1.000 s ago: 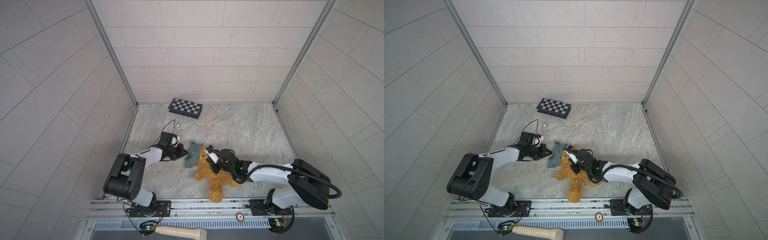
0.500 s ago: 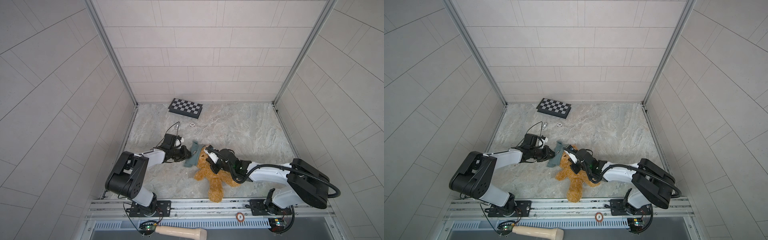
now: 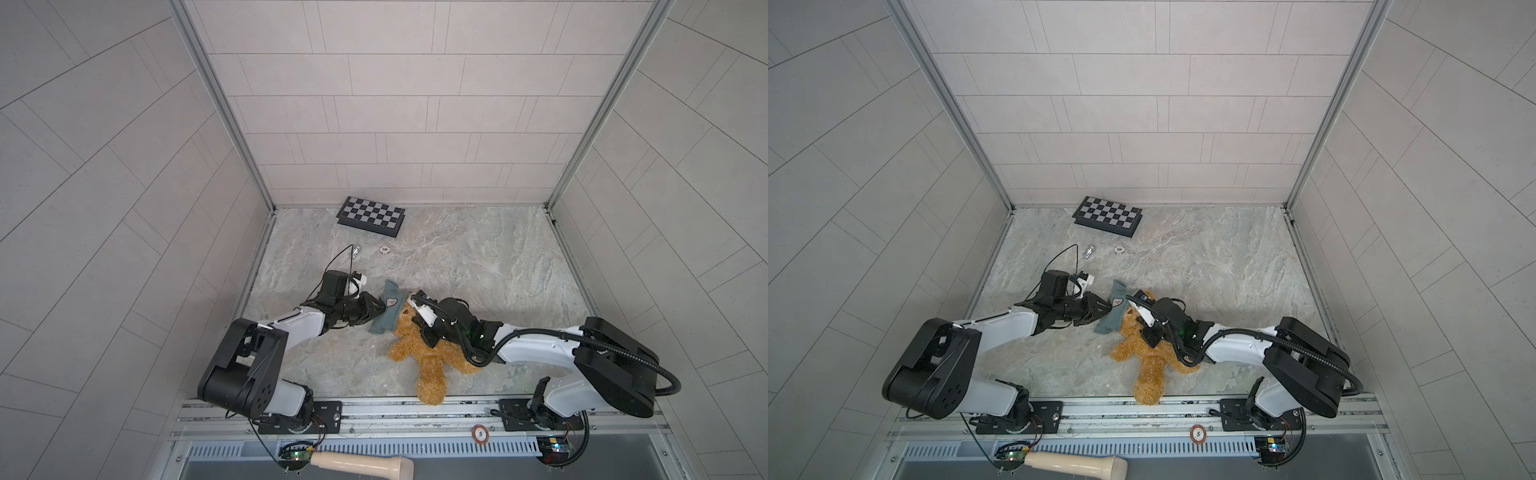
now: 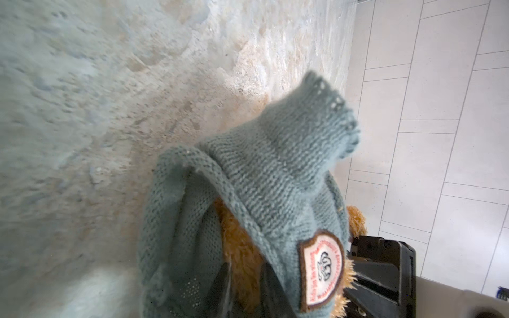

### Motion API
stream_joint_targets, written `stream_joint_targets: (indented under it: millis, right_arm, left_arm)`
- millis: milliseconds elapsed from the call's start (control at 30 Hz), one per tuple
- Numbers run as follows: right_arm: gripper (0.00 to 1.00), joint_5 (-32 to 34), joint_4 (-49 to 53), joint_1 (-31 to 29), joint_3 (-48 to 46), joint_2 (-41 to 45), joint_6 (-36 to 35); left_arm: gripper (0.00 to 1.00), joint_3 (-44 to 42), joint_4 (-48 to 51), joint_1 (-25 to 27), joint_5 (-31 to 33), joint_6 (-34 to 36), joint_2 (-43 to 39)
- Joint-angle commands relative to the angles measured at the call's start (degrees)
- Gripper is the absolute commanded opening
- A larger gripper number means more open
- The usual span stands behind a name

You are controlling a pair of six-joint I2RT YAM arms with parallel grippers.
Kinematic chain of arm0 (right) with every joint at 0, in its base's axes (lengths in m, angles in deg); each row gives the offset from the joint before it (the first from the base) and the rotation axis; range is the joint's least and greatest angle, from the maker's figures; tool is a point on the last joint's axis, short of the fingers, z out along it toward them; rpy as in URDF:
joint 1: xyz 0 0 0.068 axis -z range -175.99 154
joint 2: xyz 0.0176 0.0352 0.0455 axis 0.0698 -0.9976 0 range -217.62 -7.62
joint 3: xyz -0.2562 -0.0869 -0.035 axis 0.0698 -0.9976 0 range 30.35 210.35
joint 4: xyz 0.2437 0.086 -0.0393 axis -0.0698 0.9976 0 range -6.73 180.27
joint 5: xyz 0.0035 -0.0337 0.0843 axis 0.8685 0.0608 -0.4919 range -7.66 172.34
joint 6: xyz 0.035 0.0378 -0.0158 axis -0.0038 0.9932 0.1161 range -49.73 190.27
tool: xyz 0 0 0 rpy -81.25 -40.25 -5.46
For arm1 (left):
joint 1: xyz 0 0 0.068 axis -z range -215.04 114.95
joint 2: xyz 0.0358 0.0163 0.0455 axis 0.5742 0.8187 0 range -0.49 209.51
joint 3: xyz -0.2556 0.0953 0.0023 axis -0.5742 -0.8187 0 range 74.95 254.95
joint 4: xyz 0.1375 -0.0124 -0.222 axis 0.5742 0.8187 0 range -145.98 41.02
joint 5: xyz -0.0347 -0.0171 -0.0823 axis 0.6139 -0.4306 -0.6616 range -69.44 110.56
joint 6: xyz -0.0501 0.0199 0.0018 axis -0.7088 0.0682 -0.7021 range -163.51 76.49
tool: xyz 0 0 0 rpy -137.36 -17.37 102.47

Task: Dress the teddy bear
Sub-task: 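Grasp the sweater's neck edge with the left gripper near the bear's head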

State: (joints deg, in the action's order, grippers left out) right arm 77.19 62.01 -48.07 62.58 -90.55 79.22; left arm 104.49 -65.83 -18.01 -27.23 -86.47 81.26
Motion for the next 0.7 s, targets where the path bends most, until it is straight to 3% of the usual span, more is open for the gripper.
stream_joint_targets:
  millis: [0,233,300,400,600,667]
  right_arm:
    - [0.0,-1.03,4.35,-0.09,-0.33,-2.14,-0.84]
    - [0.0,-1.96,3.95,-0.04,-0.41,-2.23,-0.87]
    - [0.0,-1.97,3.9,0.01,-0.59,-2.15,-1.0]
    - [0.0,-1.79,3.75,-0.04,-0.72,-2.13,-1.07]
    - [0.0,-1.97,3.07,0.0,-0.61,-3.02,-1.22]
    - [0.0,-2.01,2.8,0.04,-0.63,-3.2,-1.38]
  left_arm:
    - [0.29,-0.76,-0.1,0.91,-1.96,0.36,-1.09]
    - [0.54,0.54,-1.68,3.29,-2.44,0.07,1.71]
    - [0.57,1.07,-1.84,3.78,-2.57,0.08,2.55]
    - [0.56,2.0,-1.07,4.06,-2.6,0.72,3.73]
    - [0.43,4.65,-0.44,5.58,-3.15,1.21,5.46]
    - [0.44,6.27,0.65,6.73,-3.84,1.91,6.3]
